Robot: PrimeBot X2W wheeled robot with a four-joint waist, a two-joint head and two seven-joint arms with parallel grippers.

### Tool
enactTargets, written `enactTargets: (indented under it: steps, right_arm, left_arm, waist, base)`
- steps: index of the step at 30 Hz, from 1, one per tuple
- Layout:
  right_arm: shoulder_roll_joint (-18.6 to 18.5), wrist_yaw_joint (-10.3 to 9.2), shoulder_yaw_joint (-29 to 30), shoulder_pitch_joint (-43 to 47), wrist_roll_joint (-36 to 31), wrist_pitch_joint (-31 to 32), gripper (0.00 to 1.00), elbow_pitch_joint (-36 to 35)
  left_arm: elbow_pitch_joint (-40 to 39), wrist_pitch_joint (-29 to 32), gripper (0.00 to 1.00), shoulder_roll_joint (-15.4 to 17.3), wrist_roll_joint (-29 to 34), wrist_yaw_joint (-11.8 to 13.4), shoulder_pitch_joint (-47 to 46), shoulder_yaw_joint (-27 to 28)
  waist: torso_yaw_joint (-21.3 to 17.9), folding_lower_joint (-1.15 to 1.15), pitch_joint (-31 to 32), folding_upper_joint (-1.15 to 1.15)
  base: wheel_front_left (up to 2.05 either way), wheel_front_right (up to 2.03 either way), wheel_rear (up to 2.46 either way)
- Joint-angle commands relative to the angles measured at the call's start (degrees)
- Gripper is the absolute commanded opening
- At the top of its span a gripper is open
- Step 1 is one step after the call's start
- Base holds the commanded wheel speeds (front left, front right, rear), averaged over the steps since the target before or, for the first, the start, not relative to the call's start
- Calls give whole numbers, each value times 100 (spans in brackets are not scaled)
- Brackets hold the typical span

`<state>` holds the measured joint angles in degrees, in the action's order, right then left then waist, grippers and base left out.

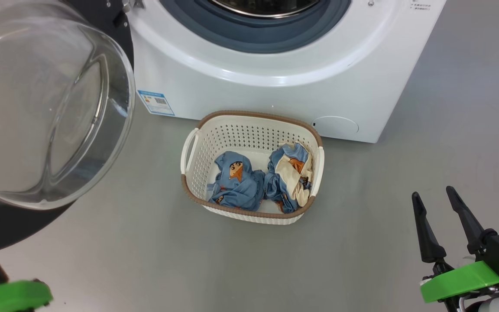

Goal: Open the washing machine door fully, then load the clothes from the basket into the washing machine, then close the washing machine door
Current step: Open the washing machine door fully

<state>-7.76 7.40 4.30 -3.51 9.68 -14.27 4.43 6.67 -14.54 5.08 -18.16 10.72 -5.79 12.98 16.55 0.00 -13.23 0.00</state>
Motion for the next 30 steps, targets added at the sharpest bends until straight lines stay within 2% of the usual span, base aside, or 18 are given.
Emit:
enactTargets:
  steps: [1, 9, 22, 23, 24, 25, 28, 30]
  right_arm:
    - [-18, 9, -163, -34, -45, -57, 100, -98]
    - [27, 9, -259, 48, -56, -67, 100, -46]
    - [137, 9, -359, 313, -126, -72, 100, -27]
    - [151, 9, -366, 339, -136, -72, 100, -41]
    - [163, 9, -370, 364, -139, -72, 100, -54]
    - [172, 9, -376, 387, -141, -72, 100, -63]
    - [199, 9, -406, 458, -153, -72, 100, -86]
    - [217, 9, -431, 507, -162, -72, 100, -102]
  left_arm:
    - [-213, -46, 0, 123, 113, -73, 97, 136]
    - [-505, -46, 0, -75, 415, -264, 618, -380]
    - [-325, -46, 0, -36, 728, -964, 978, -1365]
    - [-293, -46, 3, -33, 732, -993, 974, -1400]
    - [-266, -46, 24, -24, 748, -1018, 967, -1439]
    - [-249, -46, 33, -20, 763, -1024, 956, -1461]
    - [-182, -41, 52, 11, 780, -1064, 935, -1523]
    - [-159, -23, 69, 23, 795, -1076, 930, -1567]
  waist:
    - [-10, 0, 67, 0]
    - [-141, 0, 324, 0]
    - [-665, 0, 697, 0]
    - [-711, 0, 725, 0]
    - [-754, 0, 754, 0]
    - [-798, 0, 783, 0]
    - [-939, 0, 876, 0]
    - [-1035, 0, 931, 0]
  base:
    - [0, 0, 0]
    - [0, 0, 0]
    - [0, 0, 0]
    - [0, 0, 0]
    - [0, 0, 0]
    - [0, 0, 0]
    - [0, 0, 0]
    - [0, 0, 0]
